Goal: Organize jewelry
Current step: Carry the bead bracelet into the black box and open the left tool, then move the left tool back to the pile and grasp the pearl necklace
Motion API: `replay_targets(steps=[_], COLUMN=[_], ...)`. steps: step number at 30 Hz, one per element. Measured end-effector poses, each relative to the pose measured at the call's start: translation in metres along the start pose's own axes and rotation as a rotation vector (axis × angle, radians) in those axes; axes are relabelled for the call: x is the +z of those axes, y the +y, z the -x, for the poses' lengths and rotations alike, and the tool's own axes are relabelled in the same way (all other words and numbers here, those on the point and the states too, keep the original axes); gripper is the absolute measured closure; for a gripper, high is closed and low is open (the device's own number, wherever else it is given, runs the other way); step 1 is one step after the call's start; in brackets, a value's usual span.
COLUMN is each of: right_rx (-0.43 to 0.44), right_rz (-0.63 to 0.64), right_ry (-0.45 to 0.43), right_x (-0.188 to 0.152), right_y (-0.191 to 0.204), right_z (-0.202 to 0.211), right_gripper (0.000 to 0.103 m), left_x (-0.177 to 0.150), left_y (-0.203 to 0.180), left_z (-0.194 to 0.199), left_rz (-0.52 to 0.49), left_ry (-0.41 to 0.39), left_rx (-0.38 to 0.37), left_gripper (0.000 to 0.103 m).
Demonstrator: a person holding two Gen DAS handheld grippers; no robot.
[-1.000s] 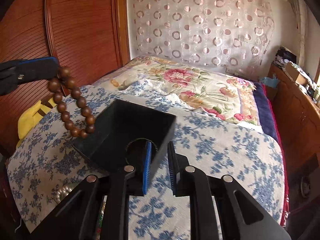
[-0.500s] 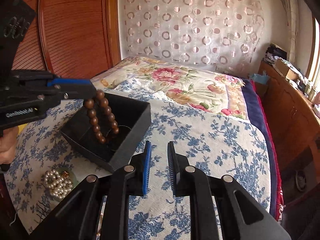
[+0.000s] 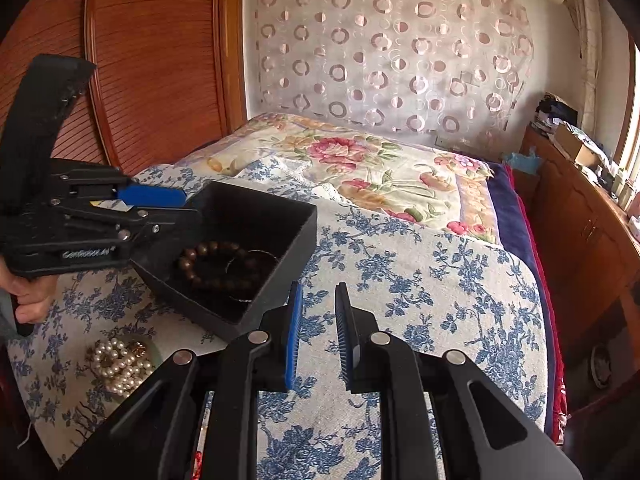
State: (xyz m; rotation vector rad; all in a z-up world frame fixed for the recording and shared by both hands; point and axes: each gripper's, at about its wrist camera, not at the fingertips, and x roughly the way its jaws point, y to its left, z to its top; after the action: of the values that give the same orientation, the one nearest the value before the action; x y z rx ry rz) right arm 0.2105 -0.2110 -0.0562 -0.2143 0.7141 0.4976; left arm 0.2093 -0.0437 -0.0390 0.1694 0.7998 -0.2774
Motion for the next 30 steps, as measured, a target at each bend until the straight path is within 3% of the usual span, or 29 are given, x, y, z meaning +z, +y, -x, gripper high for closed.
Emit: replay_targets(steps=[13, 30], right_rx=[0.064, 0.086], right_rz=[-0.015, -0.016], right_ry=[-0.022, 0.049], right_x=[-0.026, -0.08], right_y=[0.02, 0.041], right_z=[0.026, 0.032], right_gripper=[0.085, 0.085], left_x=[-0.049, -0.121], left_y=[0.01, 0.009], left_z=[0.052, 0.062], left_rz=[0.067, 0.135], left_ry=[-0.07, -0.02], left_rx=[-0.018, -0.045], left_gripper=[0.07, 0.068])
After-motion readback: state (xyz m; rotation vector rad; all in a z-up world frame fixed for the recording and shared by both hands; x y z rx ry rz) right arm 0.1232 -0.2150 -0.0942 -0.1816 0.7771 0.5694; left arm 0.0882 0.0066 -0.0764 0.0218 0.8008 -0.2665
